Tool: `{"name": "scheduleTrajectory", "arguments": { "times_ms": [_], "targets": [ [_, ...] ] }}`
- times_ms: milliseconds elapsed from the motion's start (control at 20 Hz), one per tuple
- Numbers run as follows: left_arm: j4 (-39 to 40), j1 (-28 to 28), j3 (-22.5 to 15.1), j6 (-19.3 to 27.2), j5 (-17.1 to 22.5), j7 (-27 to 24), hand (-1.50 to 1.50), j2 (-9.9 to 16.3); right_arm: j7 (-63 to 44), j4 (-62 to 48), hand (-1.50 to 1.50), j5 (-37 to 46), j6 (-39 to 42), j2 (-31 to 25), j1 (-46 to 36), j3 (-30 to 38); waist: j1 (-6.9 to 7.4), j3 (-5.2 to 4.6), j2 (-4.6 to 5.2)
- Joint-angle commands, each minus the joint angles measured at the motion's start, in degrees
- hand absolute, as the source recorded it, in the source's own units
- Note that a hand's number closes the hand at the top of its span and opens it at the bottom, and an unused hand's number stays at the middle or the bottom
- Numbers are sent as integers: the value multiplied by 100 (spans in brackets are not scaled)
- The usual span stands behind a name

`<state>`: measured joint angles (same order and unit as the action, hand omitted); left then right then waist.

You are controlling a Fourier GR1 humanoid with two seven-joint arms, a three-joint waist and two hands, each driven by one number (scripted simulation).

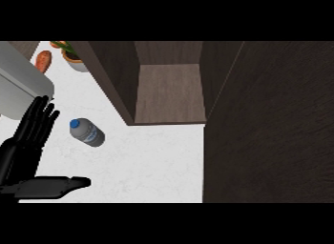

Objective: Pick up the bottled water, place it into the cabinet and close the cabinet

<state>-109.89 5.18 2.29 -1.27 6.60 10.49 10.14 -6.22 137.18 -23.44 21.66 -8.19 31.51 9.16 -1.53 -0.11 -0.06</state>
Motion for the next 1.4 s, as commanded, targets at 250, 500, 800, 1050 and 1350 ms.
{"name": "scheduleTrajectory", "arguments": {
  "times_ms": [250,500,800,1050,1350],
  "targets": [
    [1763,-89,451,-304,-129,-1440,-150,86,-247,1091,-150,-1162,-8,-64,534,299,29,-2,-3],
    [2819,-814,606,-145,-255,-1543,-150,82,28,898,-150,-1404,259,-170,706,554,-22,3,0],
    [3913,-1159,661,-323,-300,-1961,-150,105,250,975,-150,-1239,421,-26,1035,352,-42,0,0],
    [4892,-1625,764,-119,-442,-2424,-150,-39,-1,1153,-150,-1394,172,-175,914,273,-42,-7,22],
    [5869,-1773,880,-3,-558,-3211,-150,-174,213,1000,-150,-1604,345,-368,1101,526,-6,-5,22]
  ]
}}
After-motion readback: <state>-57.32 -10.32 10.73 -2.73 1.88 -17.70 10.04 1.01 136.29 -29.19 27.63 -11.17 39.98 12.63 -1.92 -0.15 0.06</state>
